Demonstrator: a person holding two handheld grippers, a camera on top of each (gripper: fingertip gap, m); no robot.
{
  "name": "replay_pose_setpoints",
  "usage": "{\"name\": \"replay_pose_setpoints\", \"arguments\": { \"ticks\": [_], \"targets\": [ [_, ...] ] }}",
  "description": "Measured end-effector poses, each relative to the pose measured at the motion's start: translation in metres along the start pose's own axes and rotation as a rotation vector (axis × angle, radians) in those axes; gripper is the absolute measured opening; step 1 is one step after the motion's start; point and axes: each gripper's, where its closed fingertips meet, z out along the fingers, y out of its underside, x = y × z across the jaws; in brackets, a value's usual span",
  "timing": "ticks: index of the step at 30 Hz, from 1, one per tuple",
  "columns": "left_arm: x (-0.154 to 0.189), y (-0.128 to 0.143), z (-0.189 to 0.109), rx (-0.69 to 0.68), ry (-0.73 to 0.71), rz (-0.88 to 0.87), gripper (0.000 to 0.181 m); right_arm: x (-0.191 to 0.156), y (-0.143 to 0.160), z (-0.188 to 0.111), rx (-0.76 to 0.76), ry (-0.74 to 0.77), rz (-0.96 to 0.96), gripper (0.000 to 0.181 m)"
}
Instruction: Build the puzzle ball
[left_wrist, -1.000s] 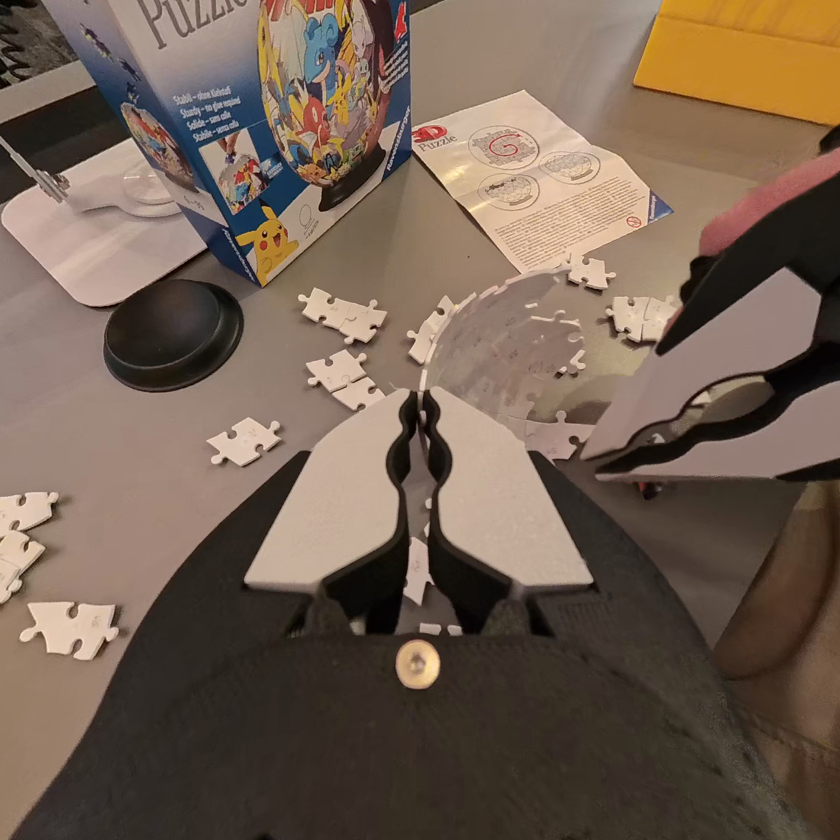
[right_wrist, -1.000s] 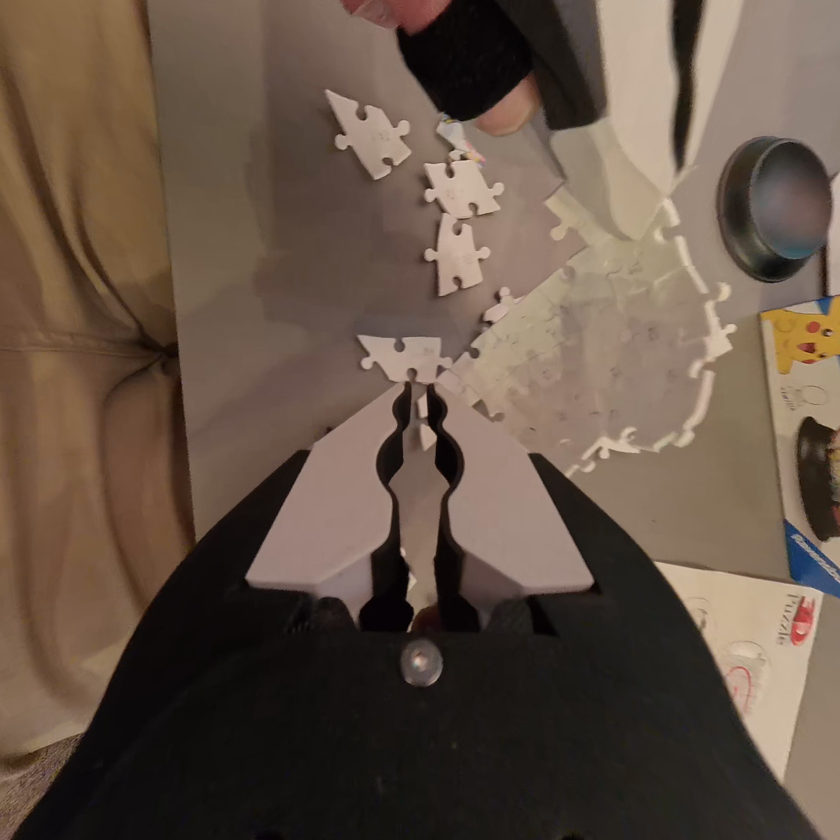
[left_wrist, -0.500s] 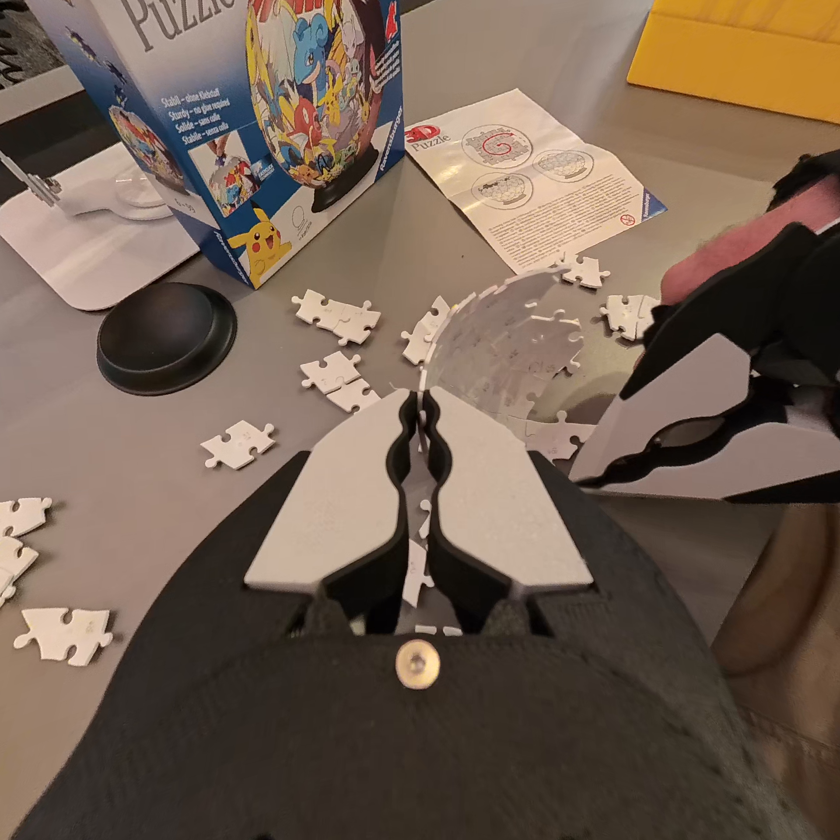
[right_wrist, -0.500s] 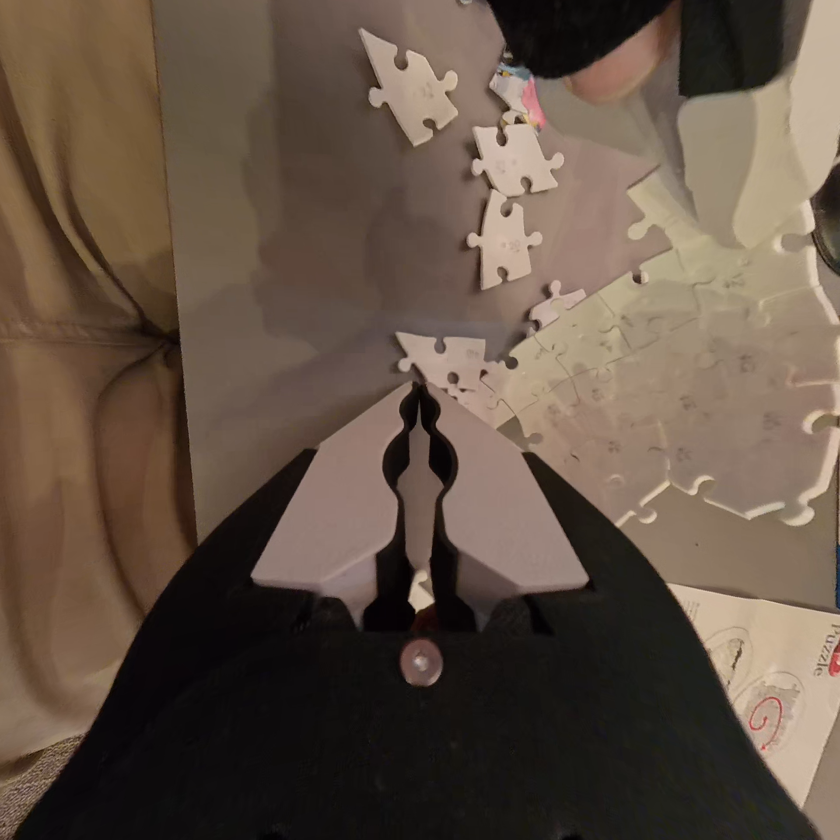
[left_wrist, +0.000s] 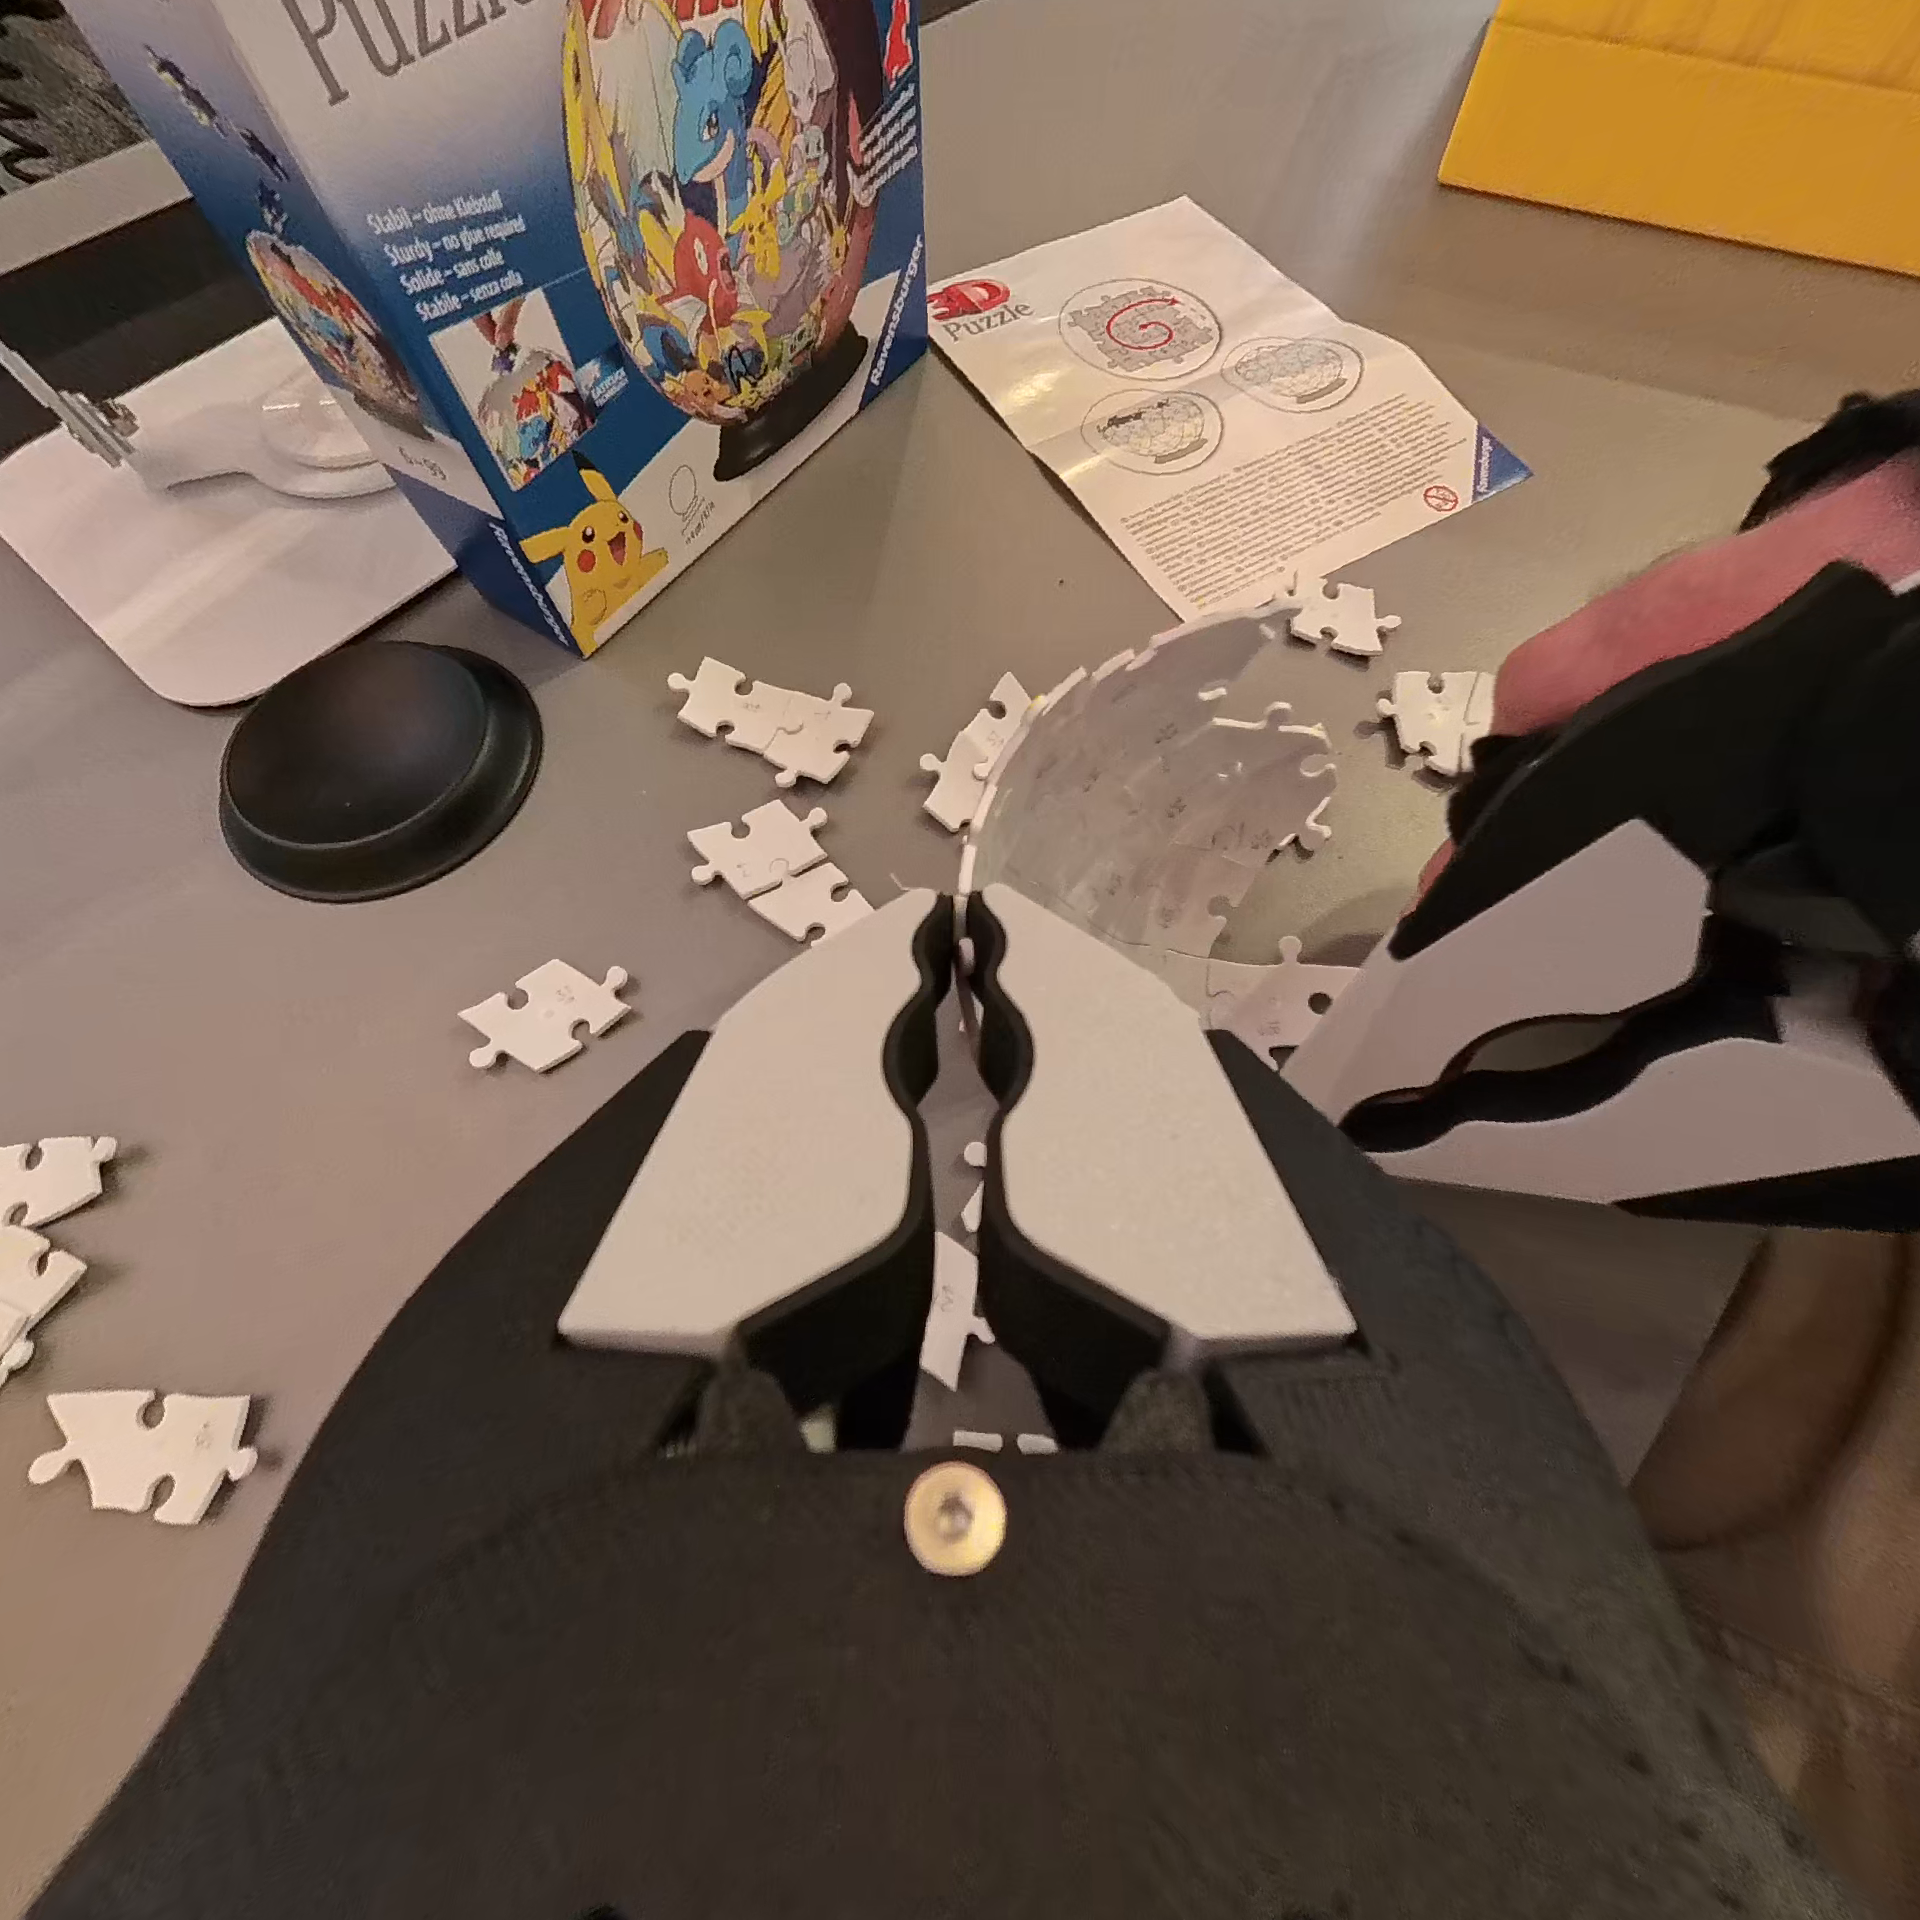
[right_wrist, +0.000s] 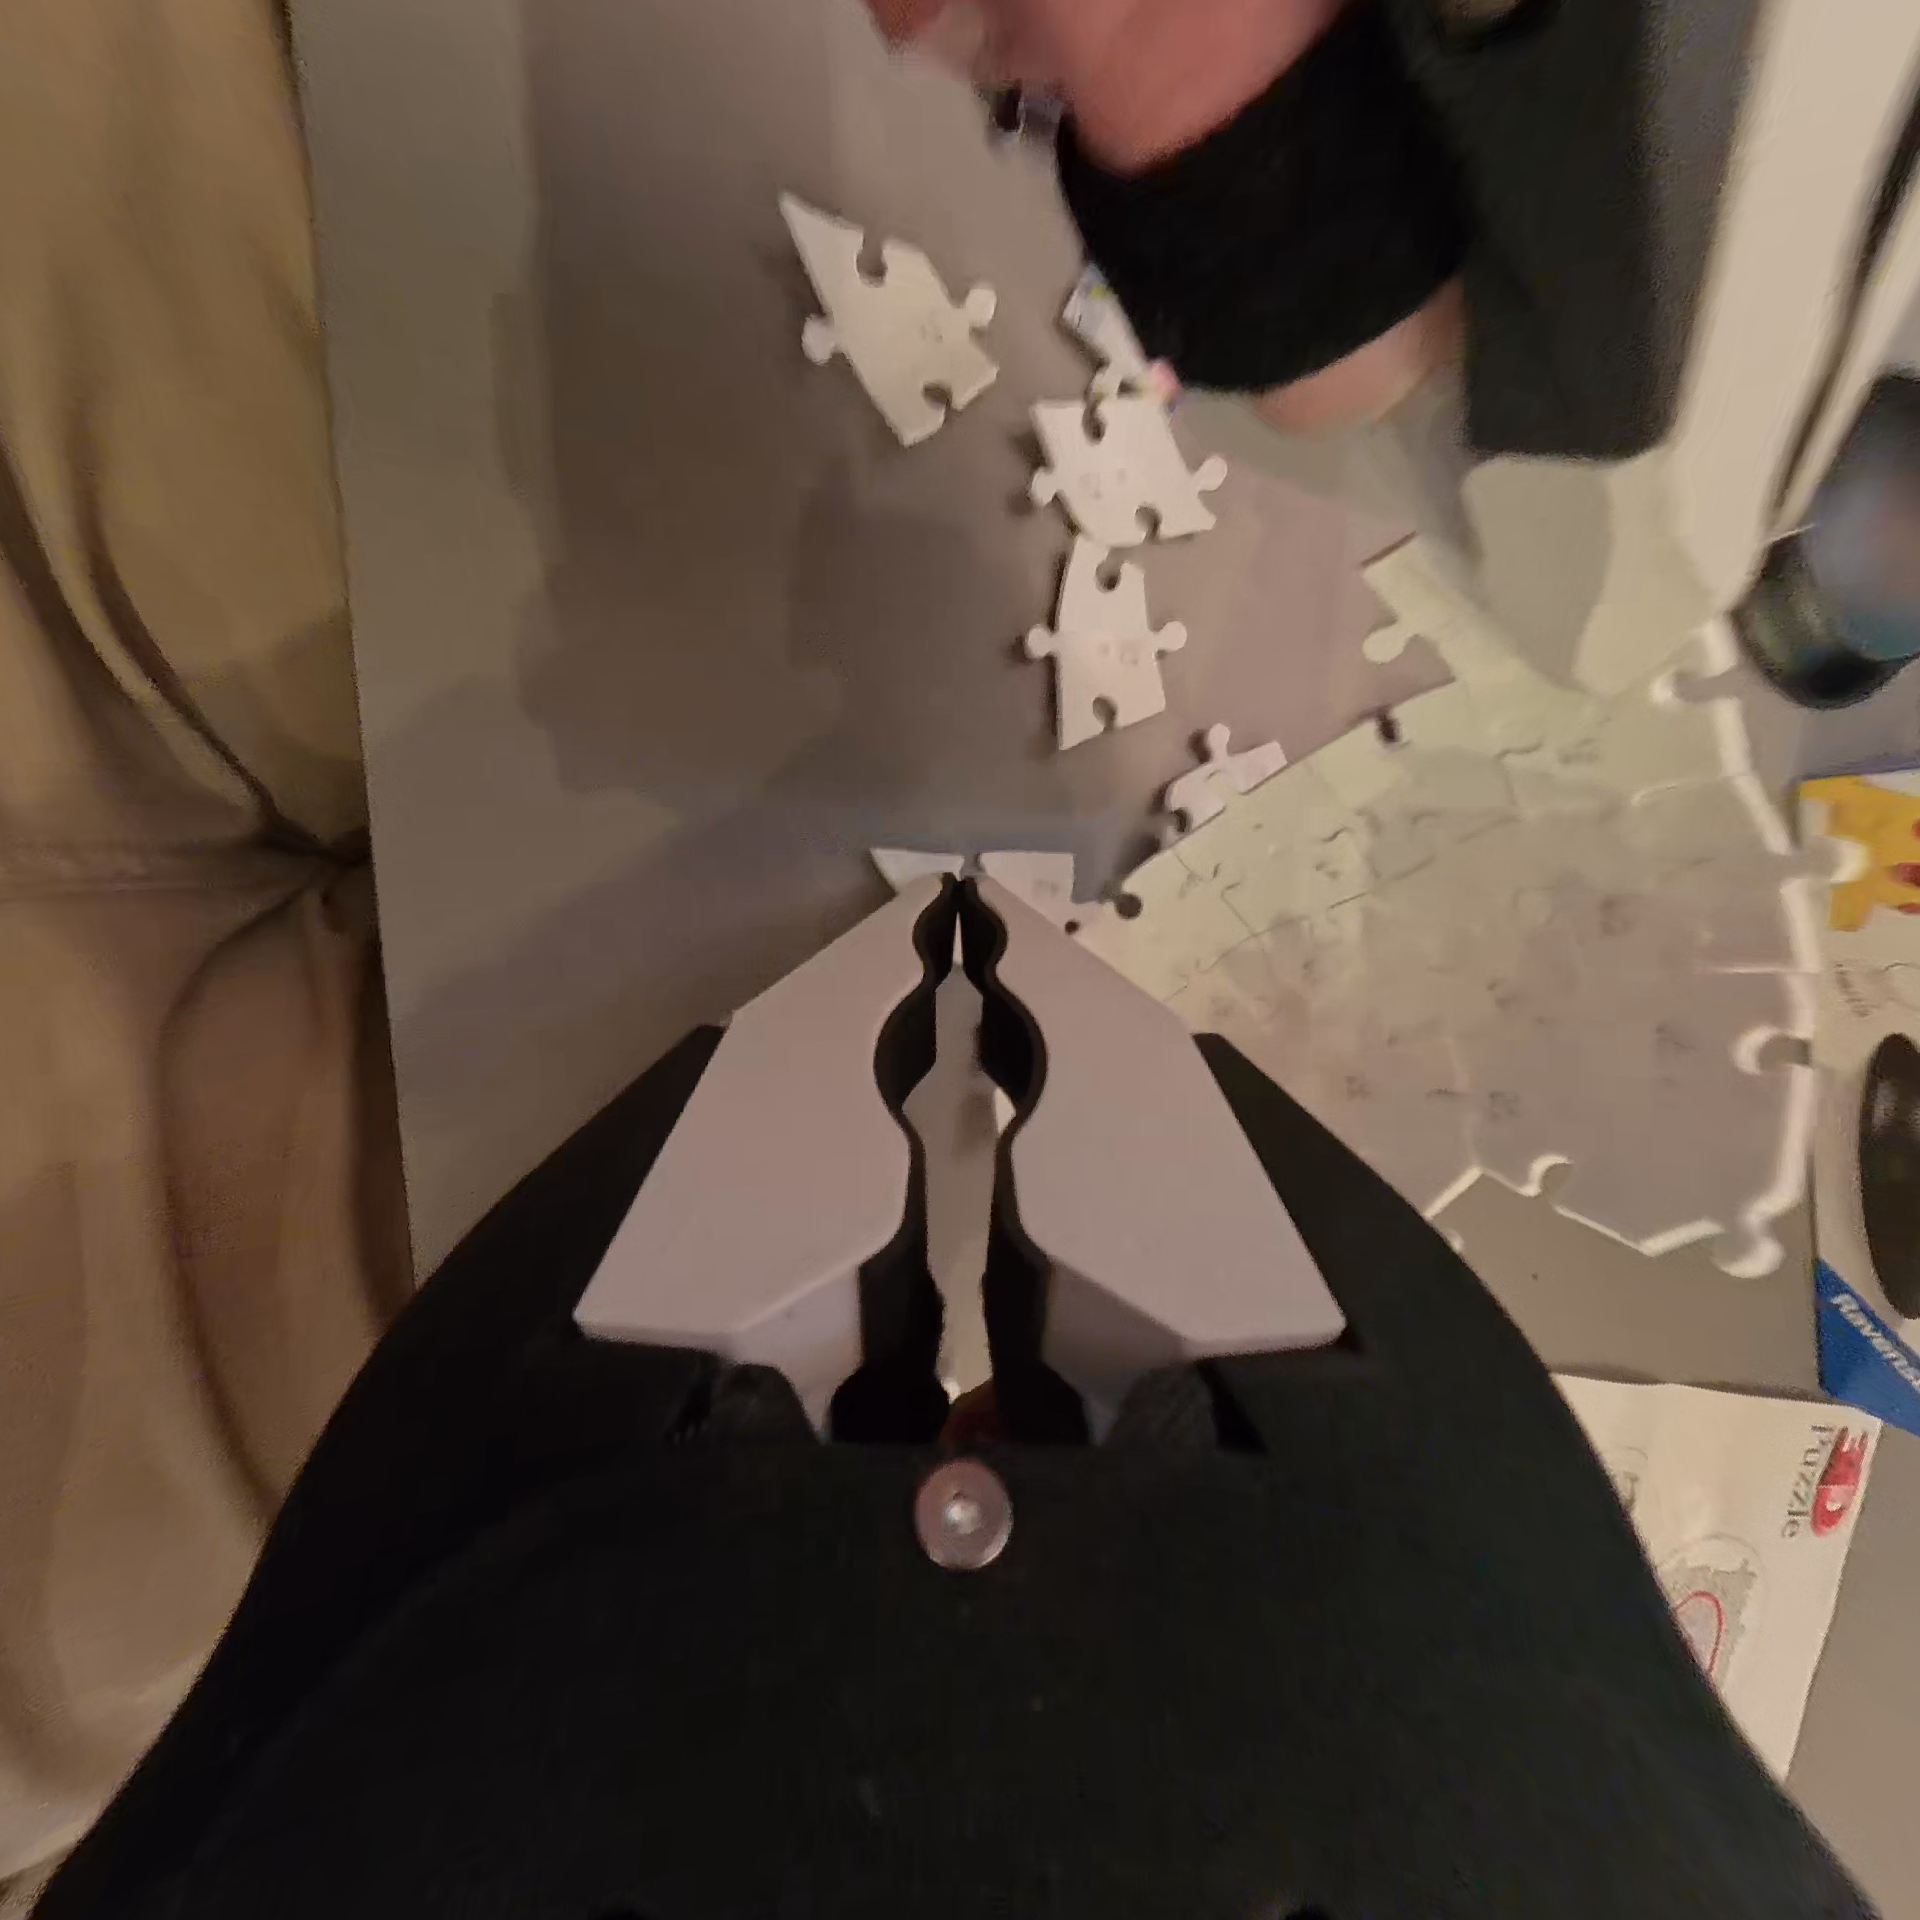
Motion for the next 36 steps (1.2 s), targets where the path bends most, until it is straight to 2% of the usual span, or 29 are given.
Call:
{"name": "replay_pose_setpoints", "arguments": {
  "ticks": [15, 24, 30, 36],
  "targets": [
    [-0.001, 0.000, 0.000, -0.001, 0.006, 0.000, 0.002, 0.006, 0.021, -0.009, -0.050, -0.008, 0.006, 0.000],
    [-0.001, 0.000, -0.001, -0.006, 0.000, 0.008, 0.002, 0.007, 0.015, -0.014, -0.018, -0.002, 0.016, 0.000],
    [0.002, 0.000, -0.001, -0.008, 0.001, 0.011, 0.002, 0.014, 0.009, -0.008, -0.008, 0.056, 0.021, 0.000],
    [0.004, 0.000, -0.001, -0.010, 0.001, 0.013, 0.002, 0.018, 0.014, -0.002, -0.053, 0.100, -0.023, 0.000]
  ]
}}
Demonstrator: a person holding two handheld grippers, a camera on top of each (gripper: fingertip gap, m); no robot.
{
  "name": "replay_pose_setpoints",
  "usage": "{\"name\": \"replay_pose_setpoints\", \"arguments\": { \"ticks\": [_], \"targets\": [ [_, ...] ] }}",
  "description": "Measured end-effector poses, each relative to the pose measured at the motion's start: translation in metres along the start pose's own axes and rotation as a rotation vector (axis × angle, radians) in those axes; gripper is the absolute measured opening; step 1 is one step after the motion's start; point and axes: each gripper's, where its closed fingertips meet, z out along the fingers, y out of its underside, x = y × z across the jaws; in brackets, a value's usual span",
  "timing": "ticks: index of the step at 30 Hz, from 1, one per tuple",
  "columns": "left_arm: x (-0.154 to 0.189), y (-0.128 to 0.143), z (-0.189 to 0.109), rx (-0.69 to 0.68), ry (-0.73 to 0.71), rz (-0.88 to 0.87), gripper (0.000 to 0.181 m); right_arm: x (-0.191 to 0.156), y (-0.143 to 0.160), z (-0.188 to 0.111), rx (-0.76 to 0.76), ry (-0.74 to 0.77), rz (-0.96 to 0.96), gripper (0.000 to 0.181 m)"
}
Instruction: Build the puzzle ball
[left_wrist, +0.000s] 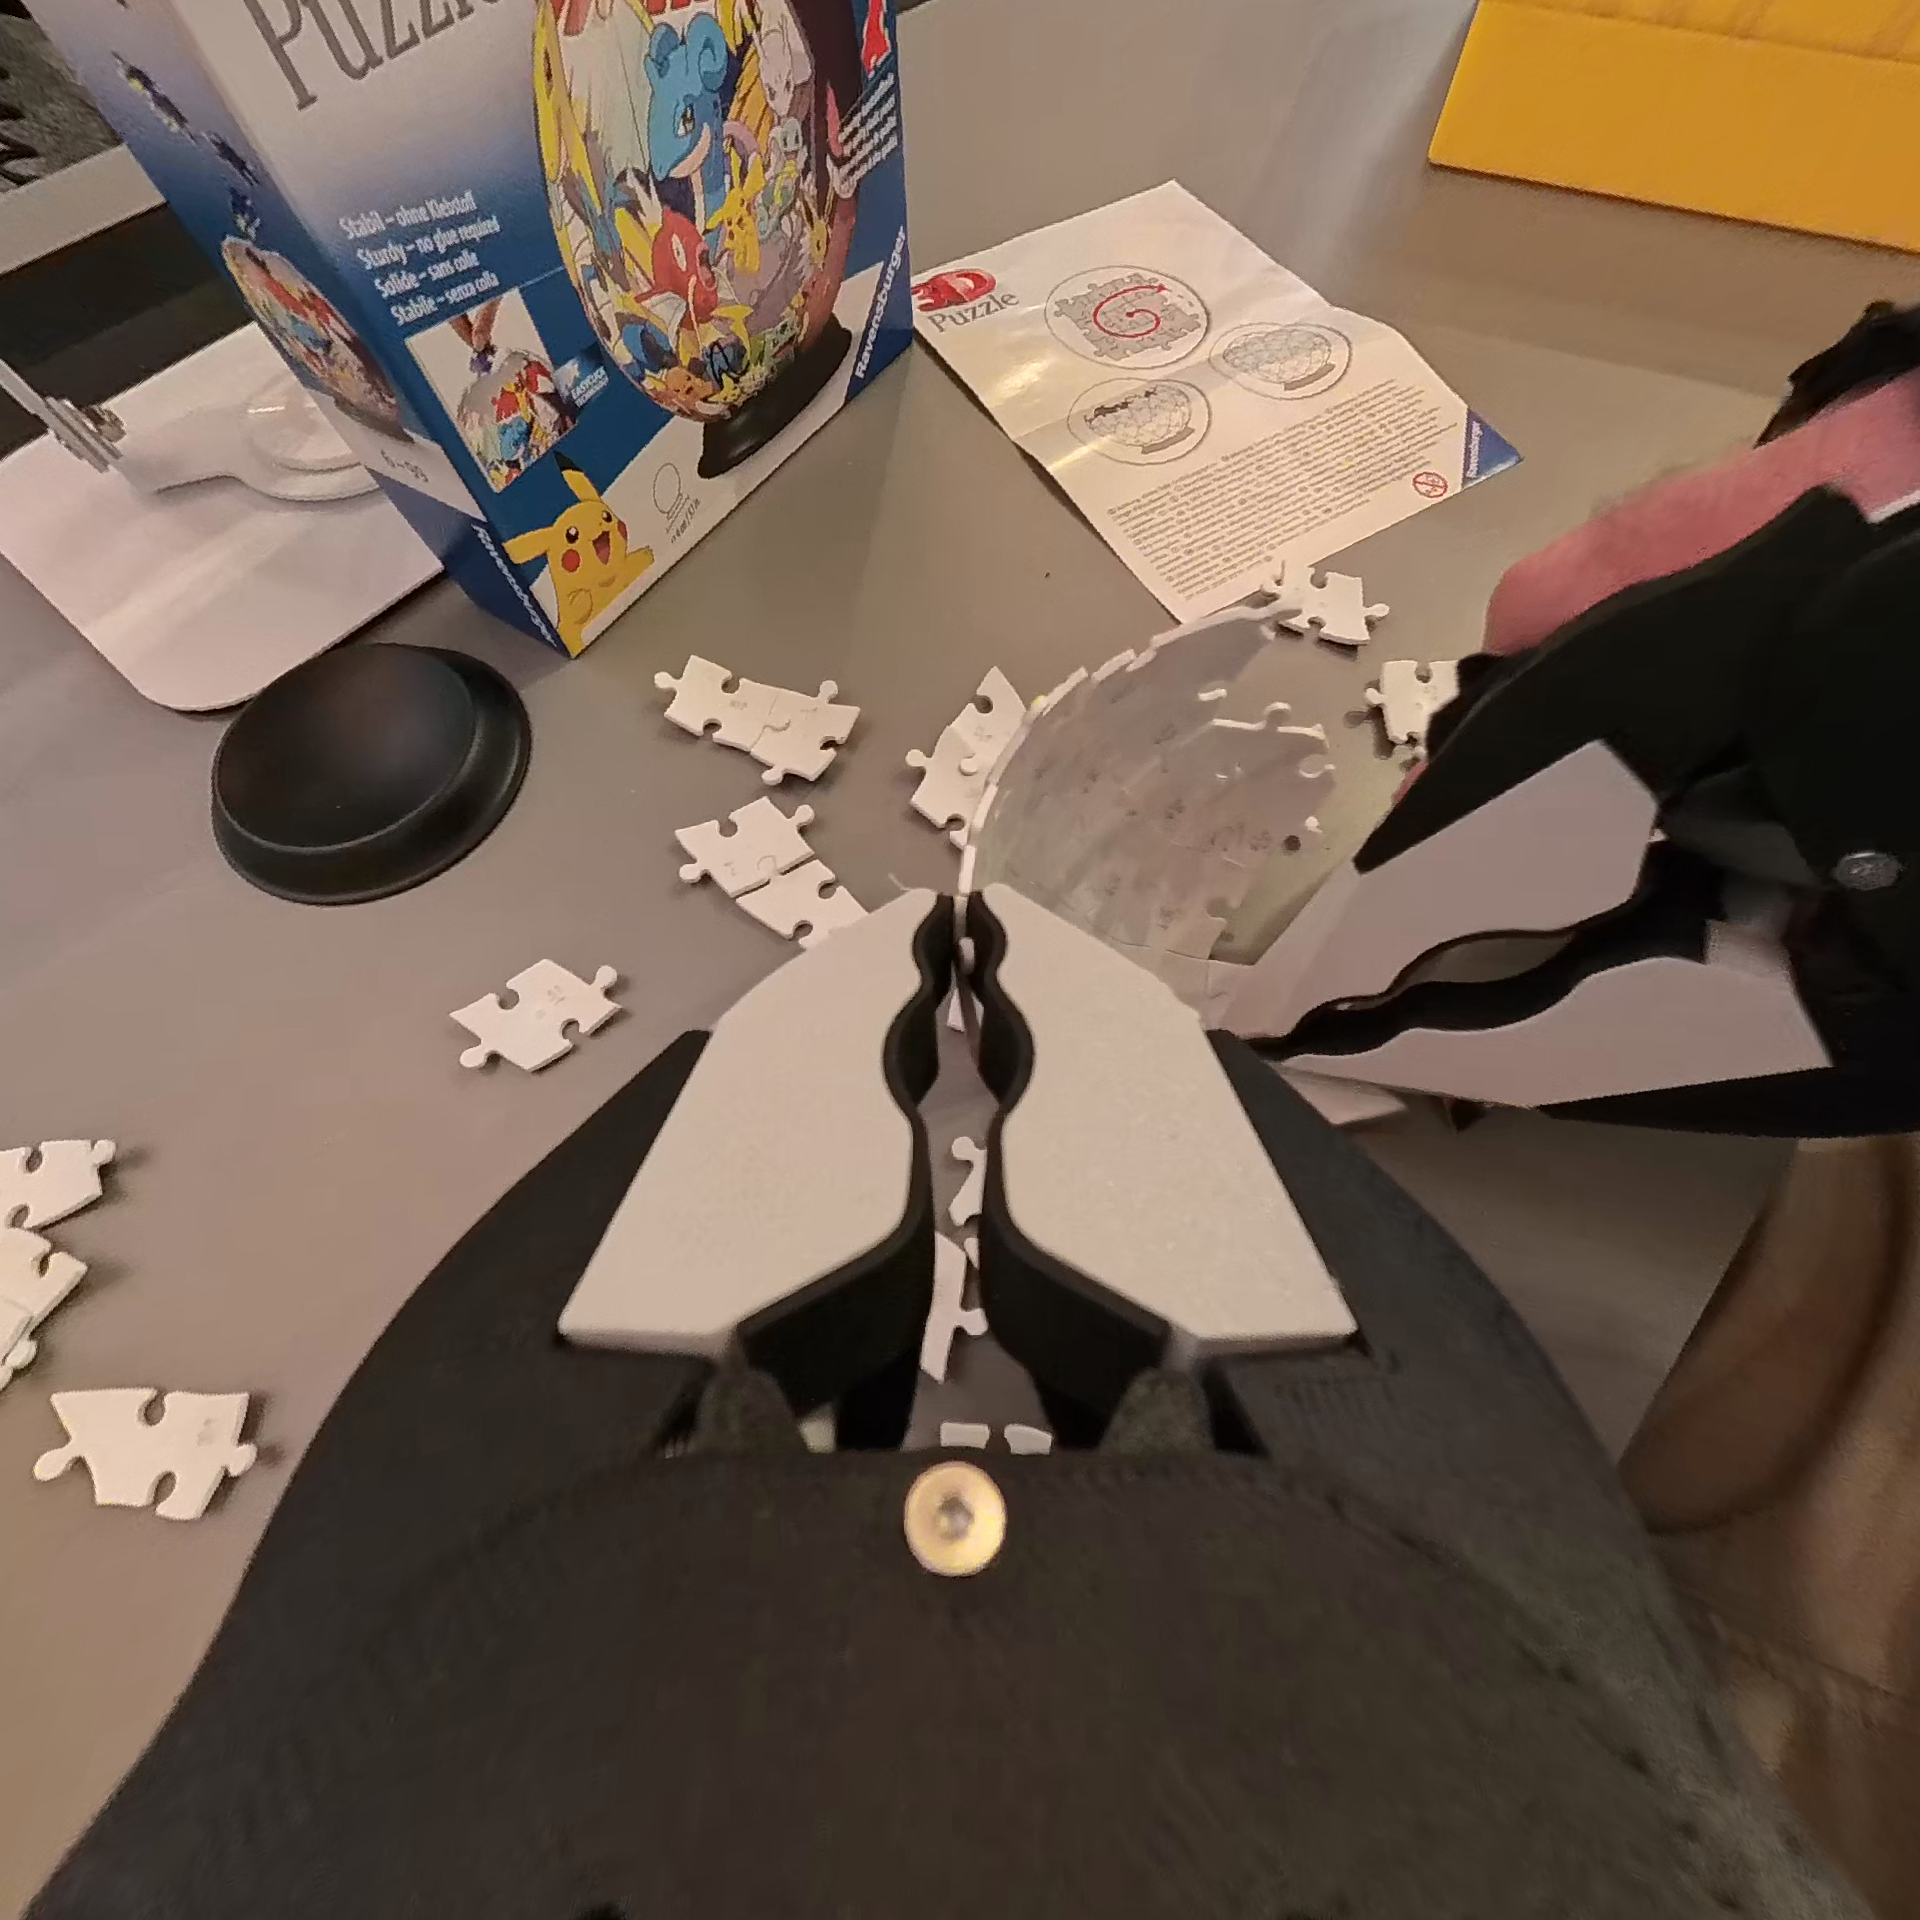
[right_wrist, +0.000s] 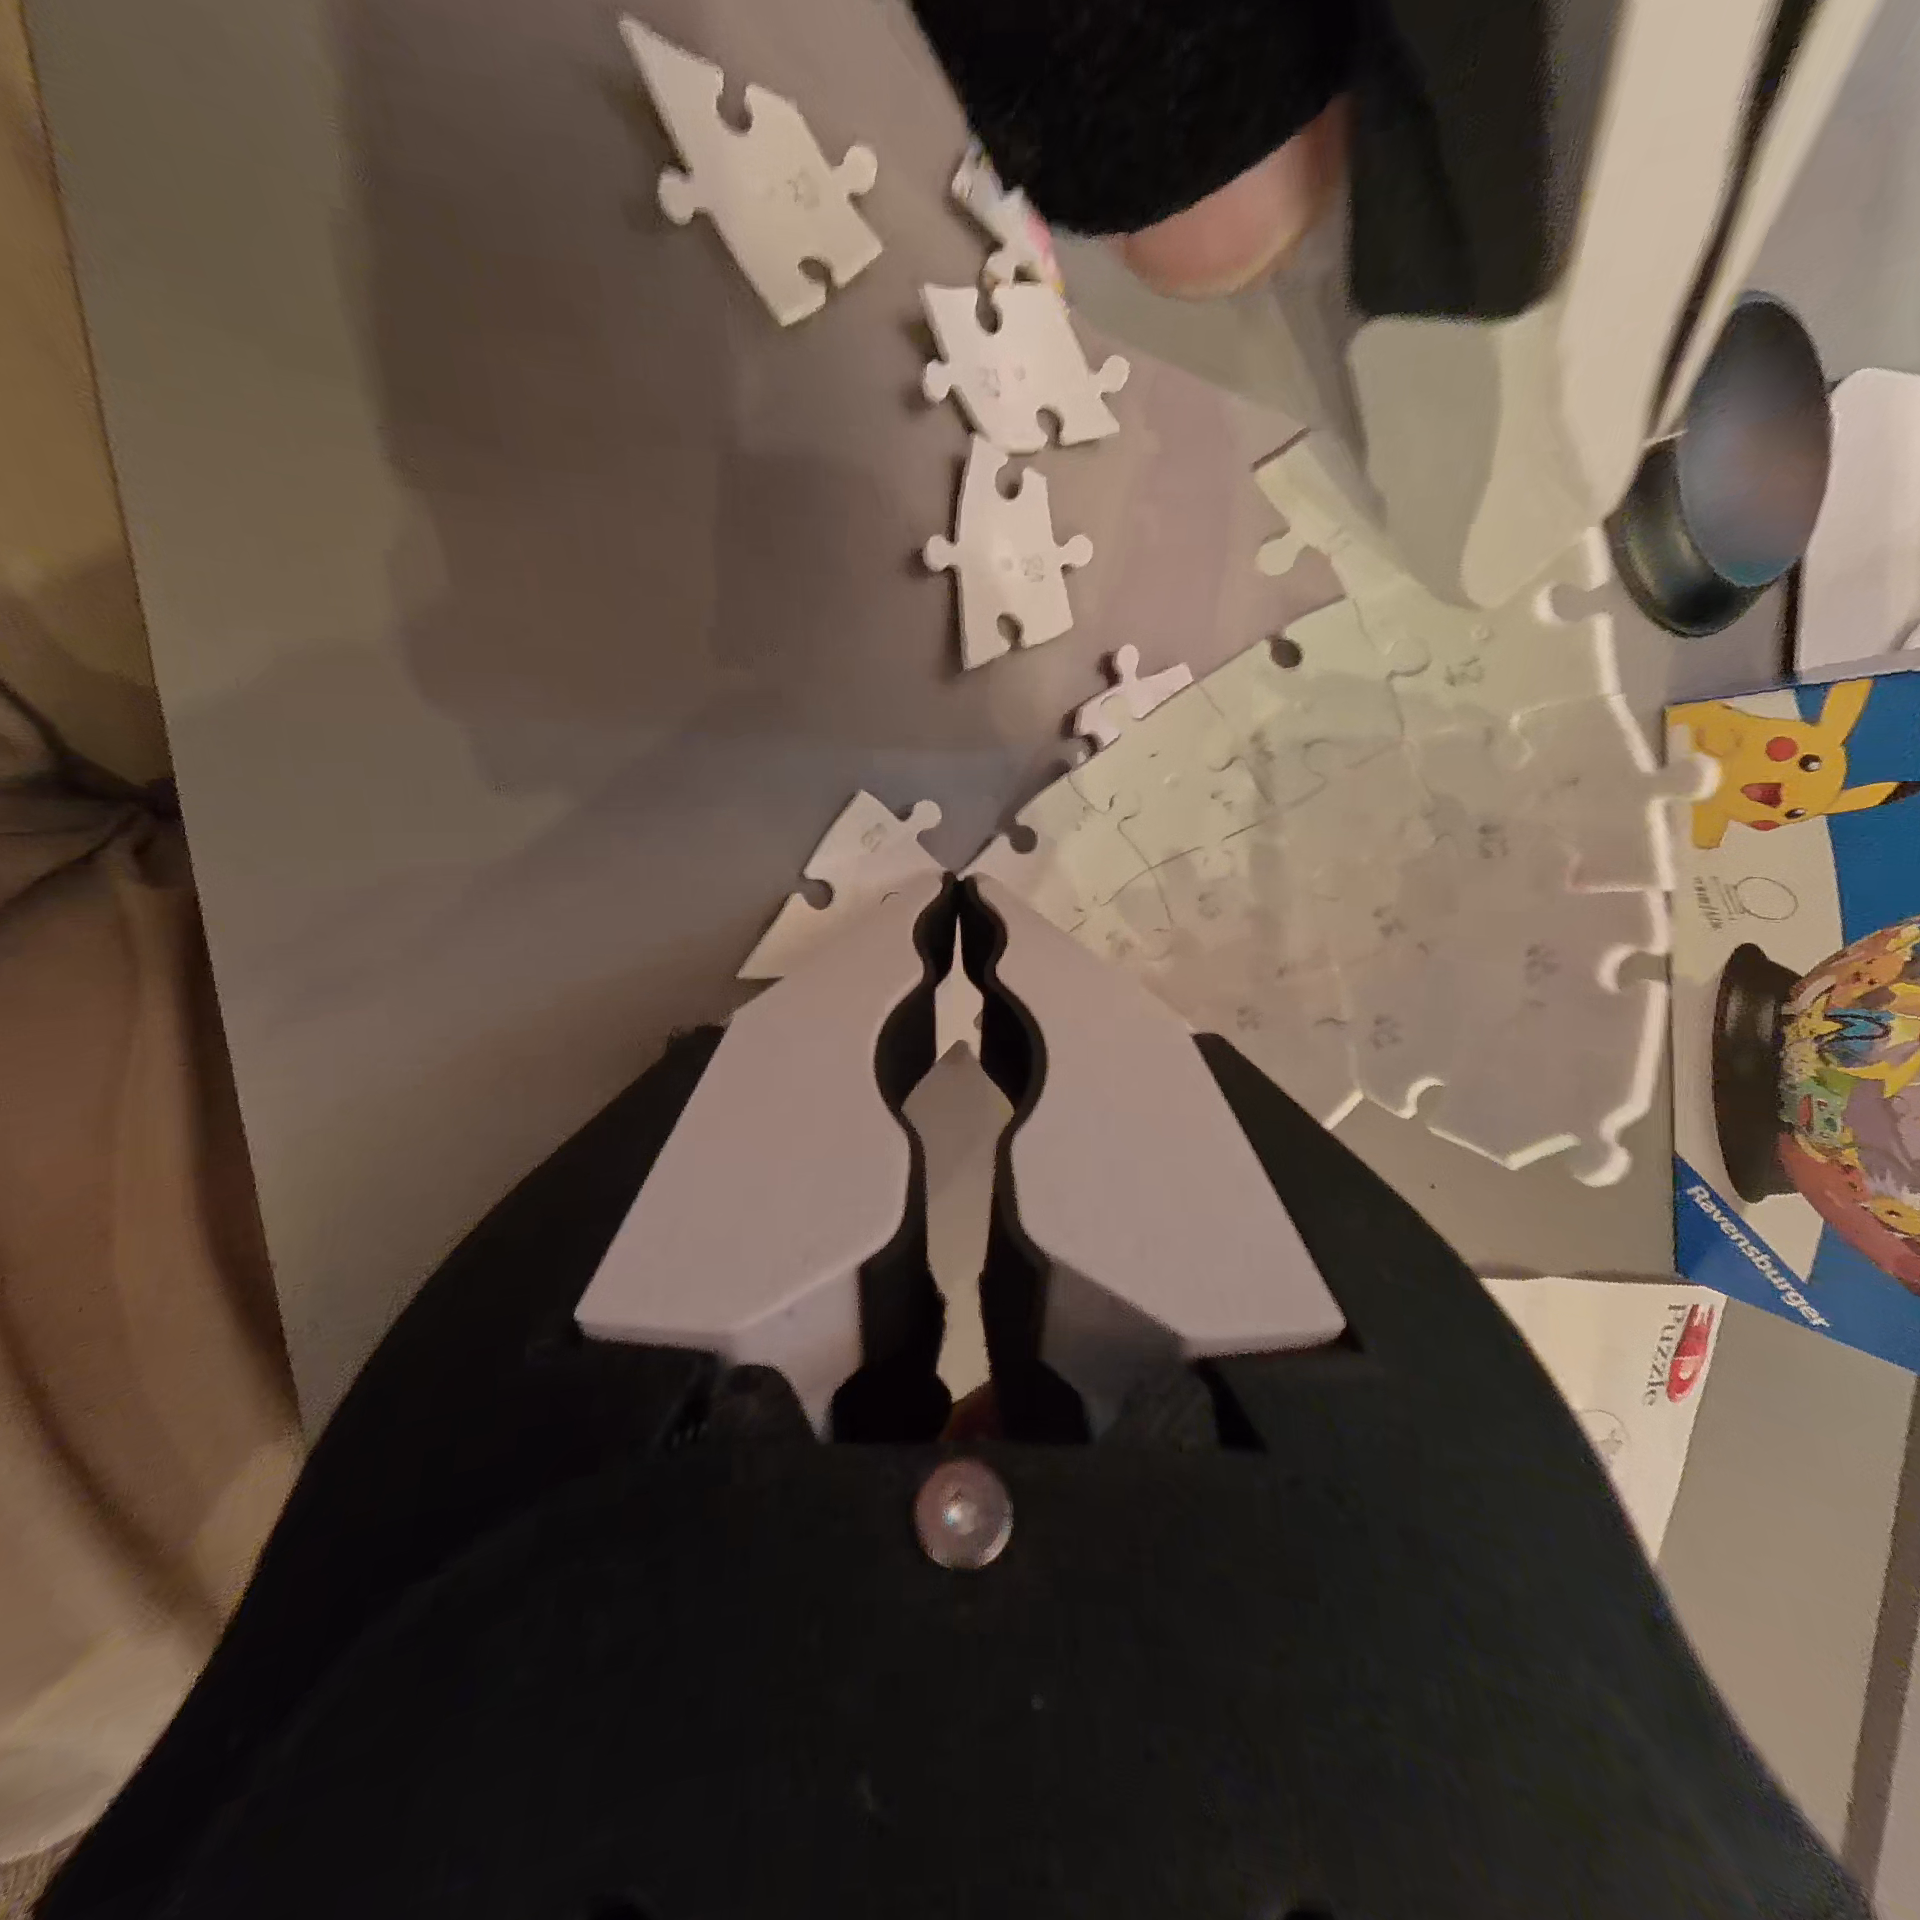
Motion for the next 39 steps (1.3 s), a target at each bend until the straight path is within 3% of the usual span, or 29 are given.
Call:
{"name": "replay_pose_setpoints", "arguments": {
  "ticks": [12, 15, 21, 39],
  "targets": [
    [-0.001, 0.001, -0.001, -0.001, -0.006, -0.002, 0.002, 0.001, -0.002, -0.007, 0.004, 0.010, 0.004, 0.000],
    [-0.002, 0.001, -0.001, 0.000, -0.007, -0.006, 0.002, -0.011, -0.009, -0.017, 0.063, -0.074, 0.029, 0.000],
    [-0.002, 0.003, -0.003, 0.006, -0.018, -0.018, 0.002, -0.033, -0.003, -0.012, 0.021, -0.174, 0.012, 0.000],
    [-0.002, 0.010, -0.015, 0.021, -0.081, -0.045, 0.002, -0.033, 0.000, -0.013, -0.049, -0.145, 0.049, 0.000]
  ]
}}
